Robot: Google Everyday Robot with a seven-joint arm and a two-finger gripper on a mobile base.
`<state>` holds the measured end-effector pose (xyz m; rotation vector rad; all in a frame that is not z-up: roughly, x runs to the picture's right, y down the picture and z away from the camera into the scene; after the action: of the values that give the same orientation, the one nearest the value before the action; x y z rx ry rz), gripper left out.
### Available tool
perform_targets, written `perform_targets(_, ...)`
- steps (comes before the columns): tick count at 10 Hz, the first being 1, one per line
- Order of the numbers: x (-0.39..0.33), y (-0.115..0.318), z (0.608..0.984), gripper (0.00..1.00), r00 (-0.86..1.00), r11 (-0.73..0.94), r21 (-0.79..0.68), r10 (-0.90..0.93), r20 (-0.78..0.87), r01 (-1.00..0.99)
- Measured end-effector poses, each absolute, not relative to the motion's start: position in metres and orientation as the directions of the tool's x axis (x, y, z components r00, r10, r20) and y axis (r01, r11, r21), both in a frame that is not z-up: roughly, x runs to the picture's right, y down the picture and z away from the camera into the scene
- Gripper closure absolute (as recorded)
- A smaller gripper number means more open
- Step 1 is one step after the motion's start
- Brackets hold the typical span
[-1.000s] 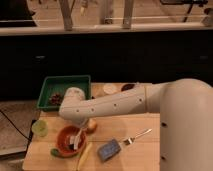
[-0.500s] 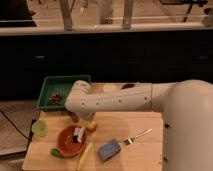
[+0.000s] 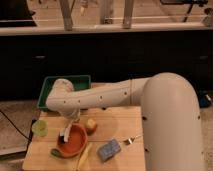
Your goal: Wipe red bowl with brush
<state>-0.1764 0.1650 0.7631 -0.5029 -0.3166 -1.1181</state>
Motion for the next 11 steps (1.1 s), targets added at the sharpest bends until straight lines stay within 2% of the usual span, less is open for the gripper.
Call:
perform_targets(4,-0.176,0.189,0.744,1.00,0.374,0.313,-0.206,-0.764,0.525,0.927)
perform_targets(8,-0.108,0.203,0.735,1.00,0.442,0.355,-0.263,-0.732,0.519,0.897)
perform_targets(11,-0.083,0.192,0.741,1.00,0.494,0.388,-0.308,-0.725,0.481,0.869)
